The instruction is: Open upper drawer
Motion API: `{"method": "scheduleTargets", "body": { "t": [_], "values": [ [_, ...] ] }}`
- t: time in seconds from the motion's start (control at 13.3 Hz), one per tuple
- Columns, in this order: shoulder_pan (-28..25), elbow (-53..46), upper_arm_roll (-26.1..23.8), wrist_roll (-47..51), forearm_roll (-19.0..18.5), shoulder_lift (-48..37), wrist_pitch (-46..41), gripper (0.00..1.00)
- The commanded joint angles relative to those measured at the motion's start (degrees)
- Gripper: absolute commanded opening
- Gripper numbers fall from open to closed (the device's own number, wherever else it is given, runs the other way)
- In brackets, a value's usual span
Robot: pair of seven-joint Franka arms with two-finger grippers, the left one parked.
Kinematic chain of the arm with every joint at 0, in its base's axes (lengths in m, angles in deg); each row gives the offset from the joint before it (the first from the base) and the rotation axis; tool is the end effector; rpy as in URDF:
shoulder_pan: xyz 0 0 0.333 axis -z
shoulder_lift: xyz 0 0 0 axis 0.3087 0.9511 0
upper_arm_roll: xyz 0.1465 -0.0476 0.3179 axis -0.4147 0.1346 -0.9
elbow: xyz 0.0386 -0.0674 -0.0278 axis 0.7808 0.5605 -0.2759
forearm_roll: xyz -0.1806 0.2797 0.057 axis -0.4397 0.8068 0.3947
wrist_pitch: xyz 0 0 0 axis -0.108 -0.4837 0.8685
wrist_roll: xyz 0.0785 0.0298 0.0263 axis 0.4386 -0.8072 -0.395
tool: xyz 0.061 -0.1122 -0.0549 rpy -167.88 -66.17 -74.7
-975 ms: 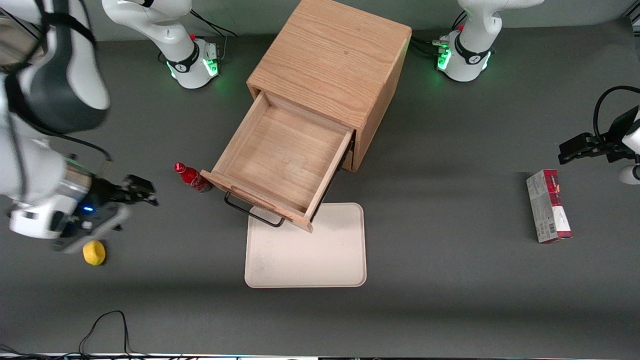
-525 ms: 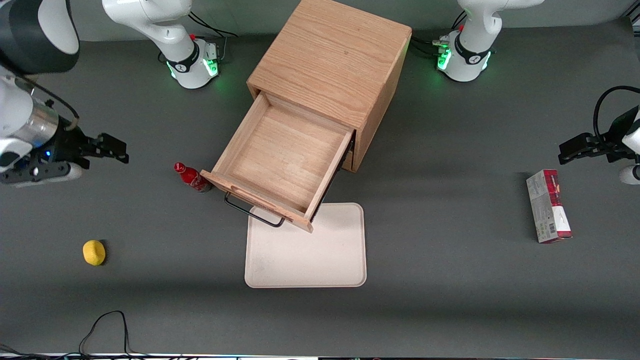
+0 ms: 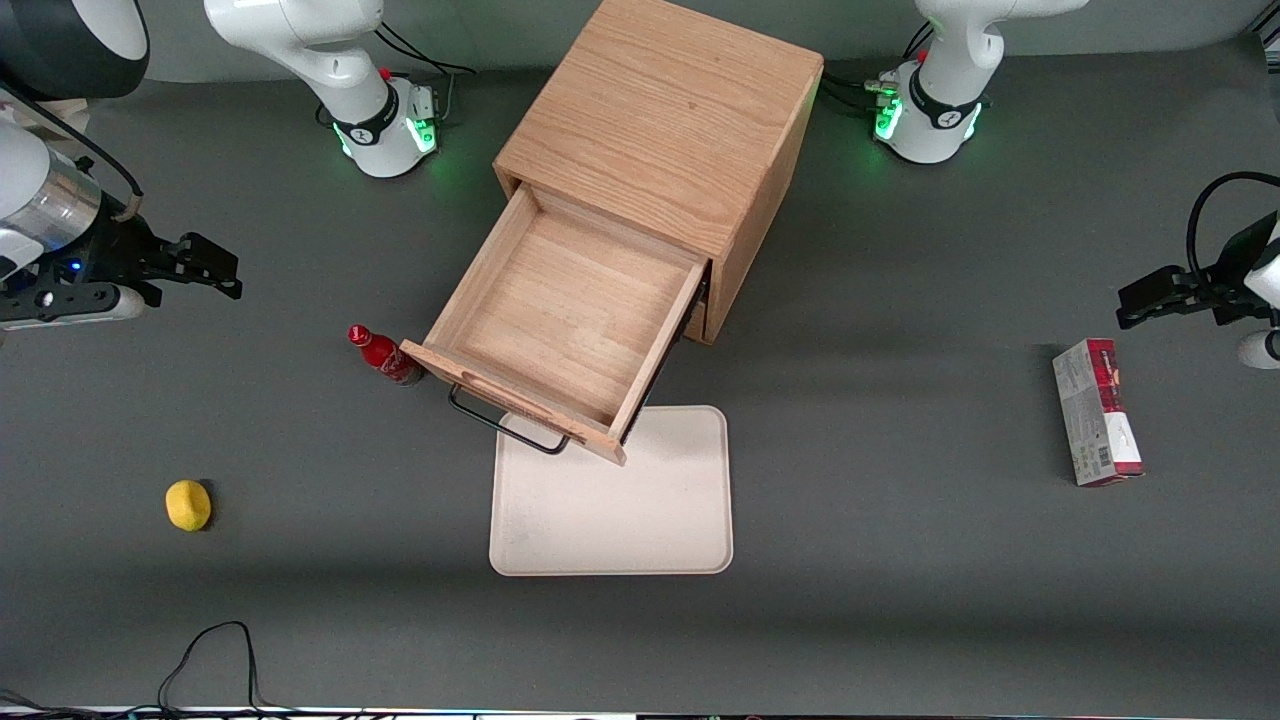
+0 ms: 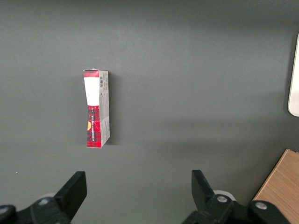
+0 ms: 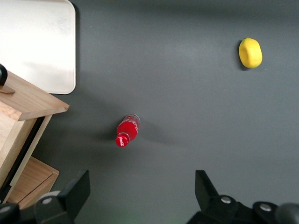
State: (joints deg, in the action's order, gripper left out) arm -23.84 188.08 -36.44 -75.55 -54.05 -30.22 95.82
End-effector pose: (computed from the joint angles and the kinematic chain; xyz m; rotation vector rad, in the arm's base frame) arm 0.4743 0.0230 0.5897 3.1335 0.0650 -0.0447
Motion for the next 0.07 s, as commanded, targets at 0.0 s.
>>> {"method": "scheduleTargets", "body": {
  "t": [0.0],
  "values": [
    [0.0, -2.5, 0.0, 6.1, -0.2, 1.5, -1.2, 1.0]
  ]
}}
